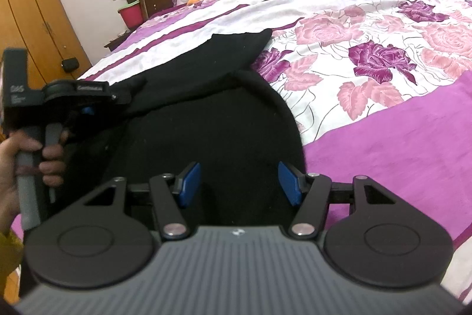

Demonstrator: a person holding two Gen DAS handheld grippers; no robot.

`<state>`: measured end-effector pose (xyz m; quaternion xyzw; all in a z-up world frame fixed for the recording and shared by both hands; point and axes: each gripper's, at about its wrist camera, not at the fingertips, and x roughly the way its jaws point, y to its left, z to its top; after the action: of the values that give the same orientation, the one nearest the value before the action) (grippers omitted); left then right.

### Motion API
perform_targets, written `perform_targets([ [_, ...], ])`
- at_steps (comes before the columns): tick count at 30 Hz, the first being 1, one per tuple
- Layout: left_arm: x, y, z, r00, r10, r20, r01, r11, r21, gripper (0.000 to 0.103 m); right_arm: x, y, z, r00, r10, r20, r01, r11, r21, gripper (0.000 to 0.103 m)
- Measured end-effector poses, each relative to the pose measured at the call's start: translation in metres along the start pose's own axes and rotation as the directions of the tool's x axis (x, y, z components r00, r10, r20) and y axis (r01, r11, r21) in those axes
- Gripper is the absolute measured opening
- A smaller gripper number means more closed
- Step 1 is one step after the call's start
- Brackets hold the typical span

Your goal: Fold small clothes

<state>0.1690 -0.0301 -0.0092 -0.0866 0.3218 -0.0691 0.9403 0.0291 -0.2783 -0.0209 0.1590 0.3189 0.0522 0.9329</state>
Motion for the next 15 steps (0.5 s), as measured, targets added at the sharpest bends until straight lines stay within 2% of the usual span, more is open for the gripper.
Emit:
perform_targets([
  [7, -0.044, 0.018, -0.013, 0.999, 0.050, -0.013, -0.050, 0.999, -0.016, 0.056, -0.003, 0.002, -0.001, 1.000, -0.001, 0.000, 0.001, 1.000, 0.000, 0.060],
  [15, -0.097, 0.061, -0.033, 0.982, 0.187, -0.008, -0.188, 0.981, -0.045, 0.057, -0.008, 0.012, 0.003, 1.000, 0.010, 0.001, -0.010, 1.000, -0.021, 0.062],
])
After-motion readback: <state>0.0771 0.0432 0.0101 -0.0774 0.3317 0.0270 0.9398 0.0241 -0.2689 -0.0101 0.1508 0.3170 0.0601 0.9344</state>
